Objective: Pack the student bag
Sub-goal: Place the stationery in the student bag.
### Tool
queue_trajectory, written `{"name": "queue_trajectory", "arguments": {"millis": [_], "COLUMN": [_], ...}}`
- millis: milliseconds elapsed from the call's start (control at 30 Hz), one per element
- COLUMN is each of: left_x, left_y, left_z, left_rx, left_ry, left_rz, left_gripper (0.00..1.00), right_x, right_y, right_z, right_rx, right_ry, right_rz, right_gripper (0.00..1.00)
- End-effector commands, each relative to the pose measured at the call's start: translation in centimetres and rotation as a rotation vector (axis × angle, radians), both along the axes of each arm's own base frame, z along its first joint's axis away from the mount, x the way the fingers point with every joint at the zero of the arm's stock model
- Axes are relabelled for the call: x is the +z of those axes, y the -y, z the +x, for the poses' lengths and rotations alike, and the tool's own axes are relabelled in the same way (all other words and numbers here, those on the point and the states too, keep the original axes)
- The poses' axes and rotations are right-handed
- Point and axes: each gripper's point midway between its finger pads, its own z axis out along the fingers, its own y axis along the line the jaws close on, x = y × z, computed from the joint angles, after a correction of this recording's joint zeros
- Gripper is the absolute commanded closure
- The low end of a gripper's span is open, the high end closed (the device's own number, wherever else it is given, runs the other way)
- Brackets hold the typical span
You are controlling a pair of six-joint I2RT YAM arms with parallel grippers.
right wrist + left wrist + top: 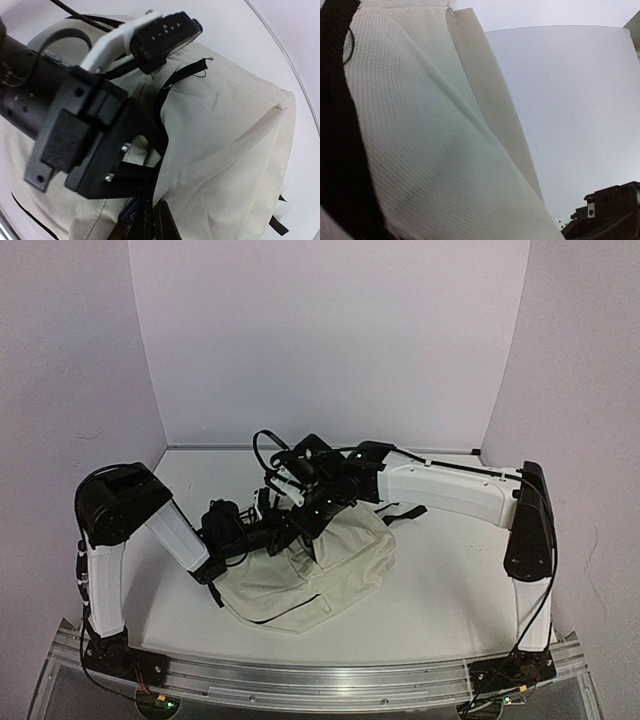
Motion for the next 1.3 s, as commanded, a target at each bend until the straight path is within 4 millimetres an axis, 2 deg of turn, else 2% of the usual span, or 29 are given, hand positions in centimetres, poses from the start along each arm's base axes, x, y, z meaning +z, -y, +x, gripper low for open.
{"name": "queue_trajectory", "arguments": {"millis": [0, 100, 233, 467, 800, 933, 1133, 1200, 1267], "left_x": [3.1, 2.2, 1.5, 0.6, -0.2, -0.2, 0.3, 0.4, 0.7], "left_y": [0.5, 0.1, -0.8, -2.6, -2.2, -2.4, -1.5, -0.6, 0.4], "left_z": [1.3, 0.8, -0.3, -1.4, -2.1, -2.6, -2.5, -2.0, -1.4], "left_rx": [0.027, 0.042, 0.069, 0.107, 0.079, 0.083, 0.066, 0.055, 0.047], "left_ry": [0.066, 0.037, 0.001, -0.056, -0.087, -0.089, -0.065, -0.062, -0.053], "left_rz": [-0.147, -0.075, 0.068, 0.231, 0.248, 0.256, 0.25, 0.227, 0.189], "left_gripper": [0.83, 0.67, 0.53, 0.5, 0.49, 0.61, 0.93, 0.99, 1.0], "right_x": [5.4, 5.1, 4.7, 4.2, 4.4, 4.4, 4.4, 4.5, 4.5], "right_y": [-1.0, -0.4, 0.2, 0.8, 1.0, 1.0, 0.7, 0.6, 0.5], "right_z": [-1.3, -0.9, -0.7, -0.2, -0.4, -0.4, -0.5, -0.6, -0.5], "right_rx": [0.039, 0.027, 0.019, 0.005, 0.006, 0.008, 0.011, 0.011, 0.007], "right_ry": [0.025, 0.022, 0.014, -0.006, -0.014, -0.015, -0.027, -0.031, -0.034], "right_rz": [0.124, 0.115, 0.108, 0.107, 0.115, 0.114, 0.124, 0.131, 0.134], "right_gripper": [1.0, 1.0, 1.0, 1.0, 1.0, 1.0, 1.0, 1.0, 1.0]}}
